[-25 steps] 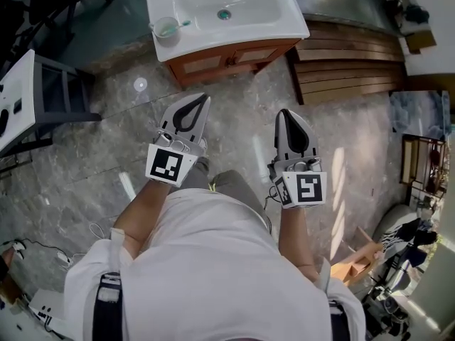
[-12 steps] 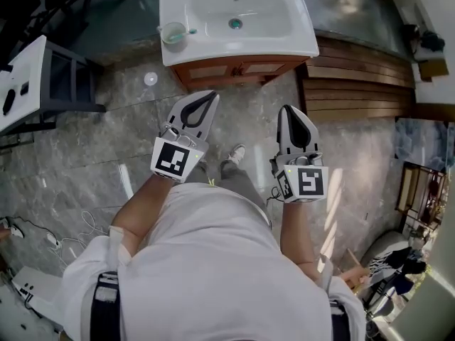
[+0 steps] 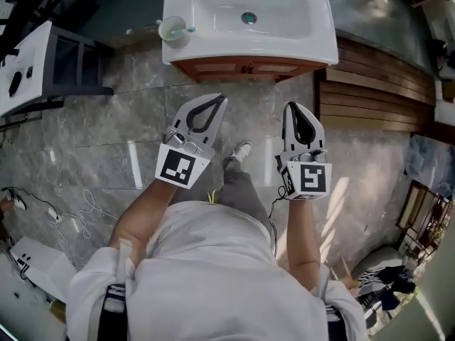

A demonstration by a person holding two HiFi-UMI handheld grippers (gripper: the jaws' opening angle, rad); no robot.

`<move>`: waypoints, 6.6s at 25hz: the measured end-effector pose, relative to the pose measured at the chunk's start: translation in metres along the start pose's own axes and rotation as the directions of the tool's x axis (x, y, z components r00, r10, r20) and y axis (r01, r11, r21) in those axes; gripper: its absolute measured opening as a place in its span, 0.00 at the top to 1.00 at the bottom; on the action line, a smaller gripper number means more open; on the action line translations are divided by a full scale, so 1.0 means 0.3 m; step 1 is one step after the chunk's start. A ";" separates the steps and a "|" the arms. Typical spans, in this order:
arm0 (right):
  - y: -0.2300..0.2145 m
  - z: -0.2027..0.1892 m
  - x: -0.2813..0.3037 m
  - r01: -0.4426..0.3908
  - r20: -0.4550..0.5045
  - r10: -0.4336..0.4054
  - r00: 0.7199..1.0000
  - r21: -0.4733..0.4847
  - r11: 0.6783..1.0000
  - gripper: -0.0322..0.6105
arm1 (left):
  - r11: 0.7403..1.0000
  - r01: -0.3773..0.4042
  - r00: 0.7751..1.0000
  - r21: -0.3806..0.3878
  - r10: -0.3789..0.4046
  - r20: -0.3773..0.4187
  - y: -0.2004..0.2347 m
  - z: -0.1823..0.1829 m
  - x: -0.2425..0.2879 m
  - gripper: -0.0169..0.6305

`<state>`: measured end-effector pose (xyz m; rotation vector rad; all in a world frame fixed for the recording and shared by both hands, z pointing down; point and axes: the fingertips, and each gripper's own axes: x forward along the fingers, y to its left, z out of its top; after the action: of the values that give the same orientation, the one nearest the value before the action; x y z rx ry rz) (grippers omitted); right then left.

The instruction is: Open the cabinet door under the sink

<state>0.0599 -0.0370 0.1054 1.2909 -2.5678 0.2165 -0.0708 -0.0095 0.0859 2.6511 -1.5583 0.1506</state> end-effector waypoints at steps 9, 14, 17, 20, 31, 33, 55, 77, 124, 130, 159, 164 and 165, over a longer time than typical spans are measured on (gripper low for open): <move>-0.115 -0.437 0.267 -0.008 -0.086 0.011 0.996 0.038 0.999 0.89 | 0.997 0.050 0.987 0.057 -0.041 -0.153 0.051 -0.431 0.206 0.96; -0.121 -0.666 0.363 -0.033 -0.114 0.040 0.993 0.060 0.998 0.89 | 0.998 0.046 0.988 0.034 -0.041 -0.152 0.063 -0.595 0.286 0.96; -0.123 -0.784 0.417 -0.046 -0.135 0.055 0.989 0.064 0.997 0.89 | 0.999 0.040 0.988 0.019 -0.037 -0.150 0.069 -0.690 0.315 0.96; -0.125 -0.892 0.480 -0.068 -0.137 0.077 0.988 0.065 0.996 0.89 | 0.999 0.038 0.988 0.019 -0.035 -0.150 0.077 -0.797 0.342 0.96; -0.123 -1.197 0.682 -0.109 -0.135 0.111 0.985 0.022 0.994 0.89 | 0.998 0.047 0.990 0.042 -0.041 -0.135 0.093 -1.104 0.421 0.96; -0.117 -1.242 0.713 -0.119 -0.143 0.119 0.983 0.012 0.993 0.89 | 0.998 0.045 0.991 0.036 -0.039 -0.131 0.098 -1.153 0.428 0.96; -0.146 -1.597 1.030 -0.099 -0.134 0.089 0.987 -0.066 0.993 0.74 | 0.997 0.063 0.997 0.034 -0.061 -0.049 0.175 -1.539 0.546 0.96; -0.134 -1.636 1.087 -0.057 -0.151 0.023 0.988 -0.223 0.973 0.80 | 0.998 0.058 0.998 0.023 -0.058 -0.012 0.213 -1.592 0.565 0.96; -0.134 -1.731 0.810 -0.220 -0.201 0.177 0.963 -0.214 0.952 0.81 | 0.977 0.174 0.982 0.123 -0.163 -0.091 -0.003 -1.659 0.784 0.97; -0.147 -1.743 0.761 -0.217 -0.240 0.171 0.956 -0.184 0.959 0.81 | 0.978 0.199 0.975 0.066 -0.191 -0.112 -0.065 -1.661 0.767 0.97; -0.307 -1.865 0.436 -0.002 -0.300 0.025 0.954 0.076 0.997 0.79 | 0.891 0.455 0.875 0.010 -0.445 -0.190 -0.487 -1.677 0.761 0.97; -0.358 -1.890 0.314 0.097 -0.341 -0.025 0.940 0.196 0.976 0.79 | 0.864 0.504 0.842 -0.021 -0.496 -0.213 -0.596 -1.670 0.762 0.97; -0.372 -1.892 0.292 0.108 -0.347 -0.033 0.937 0.198 0.974 0.79 | 0.862 0.507 0.838 -0.030 -0.500 -0.220 -0.617 -1.671 0.766 0.97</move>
<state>0.1916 -0.0303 0.6753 1.2827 -2.2442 0.6599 0.1757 -0.0669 0.6095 2.8391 -0.7588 0.4208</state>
